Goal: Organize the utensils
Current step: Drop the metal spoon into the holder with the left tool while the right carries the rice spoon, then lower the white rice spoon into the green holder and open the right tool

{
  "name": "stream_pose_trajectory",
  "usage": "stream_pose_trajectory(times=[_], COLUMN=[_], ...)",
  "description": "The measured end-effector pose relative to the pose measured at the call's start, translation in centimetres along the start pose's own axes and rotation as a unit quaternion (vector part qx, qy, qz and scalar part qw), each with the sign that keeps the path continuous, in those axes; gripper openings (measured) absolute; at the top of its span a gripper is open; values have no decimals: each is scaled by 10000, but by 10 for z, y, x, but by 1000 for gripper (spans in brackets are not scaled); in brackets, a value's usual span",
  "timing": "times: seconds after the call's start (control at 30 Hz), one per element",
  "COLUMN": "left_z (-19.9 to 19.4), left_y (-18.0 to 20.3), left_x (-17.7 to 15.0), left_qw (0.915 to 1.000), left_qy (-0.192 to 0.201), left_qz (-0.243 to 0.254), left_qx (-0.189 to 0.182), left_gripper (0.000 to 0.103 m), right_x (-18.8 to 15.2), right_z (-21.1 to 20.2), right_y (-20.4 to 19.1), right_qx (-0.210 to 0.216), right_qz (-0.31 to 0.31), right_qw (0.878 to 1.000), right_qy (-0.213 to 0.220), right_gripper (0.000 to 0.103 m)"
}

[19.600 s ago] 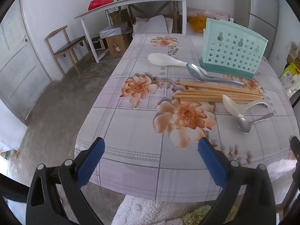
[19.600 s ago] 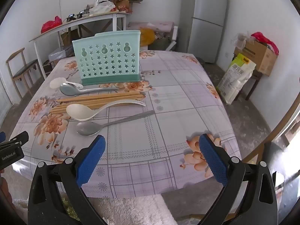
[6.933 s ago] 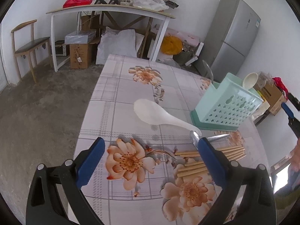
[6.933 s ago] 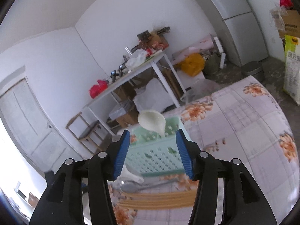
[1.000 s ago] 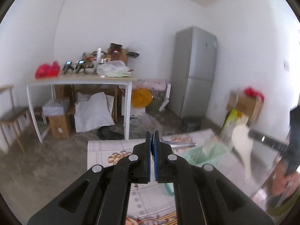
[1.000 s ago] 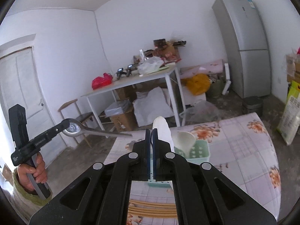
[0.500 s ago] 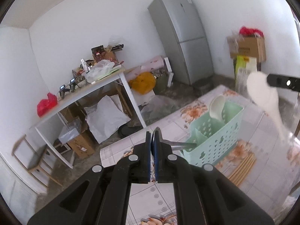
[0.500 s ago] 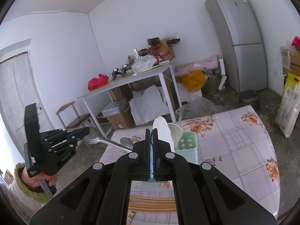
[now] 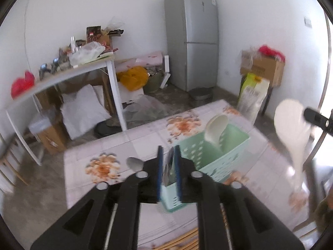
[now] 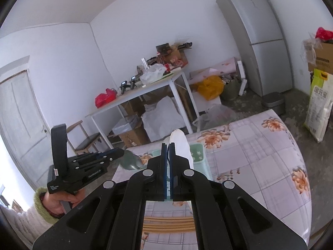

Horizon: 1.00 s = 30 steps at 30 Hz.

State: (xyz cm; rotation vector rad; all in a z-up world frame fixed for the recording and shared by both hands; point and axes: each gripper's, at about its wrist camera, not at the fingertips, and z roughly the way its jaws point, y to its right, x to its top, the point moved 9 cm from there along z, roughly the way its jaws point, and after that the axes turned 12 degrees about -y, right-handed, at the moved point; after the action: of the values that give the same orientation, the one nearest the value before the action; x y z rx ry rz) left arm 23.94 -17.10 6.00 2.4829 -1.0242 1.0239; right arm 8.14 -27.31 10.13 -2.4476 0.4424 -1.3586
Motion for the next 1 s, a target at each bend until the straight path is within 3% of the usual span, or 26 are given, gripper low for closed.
stream_pose_trajectory(times=[0.07, 0.2, 0.37, 0.63, 0.8, 1.0], left_z=[-4, -20, -43, -54, -52, -48], left_y=[-2, -8, -25, -65, -94, -120], left_x=[2, 2, -11, -67, -113, -163], left_qw=[9997, 9982, 9949, 9875, 9800, 9678], left_qy=[161, 460, 701, 481, 187, -178], left_qz=[-155, -368, -717, -1484, -1925, -2402], left_qx=[-49, -53, 61, 217, 471, 737], left_gripper=[38, 57, 71, 81, 82, 82], right_x=[2, 15, 52, 103, 114, 103], right_z=[-1, -6, -15, 7, 35, 71], right_y=[3, 5, -5, -9, -4, 9], right_qx=[56, 296, 903, 1863, 1908, 1669], right_qz=[59, 151, 101, 319, 380, 399], right_qw=[10000, 9994, 9946, 9781, 9768, 9823], right_qy=[23, 132, 502, 866, 900, 744], right_gripper=[0, 0, 0, 0, 0, 0])
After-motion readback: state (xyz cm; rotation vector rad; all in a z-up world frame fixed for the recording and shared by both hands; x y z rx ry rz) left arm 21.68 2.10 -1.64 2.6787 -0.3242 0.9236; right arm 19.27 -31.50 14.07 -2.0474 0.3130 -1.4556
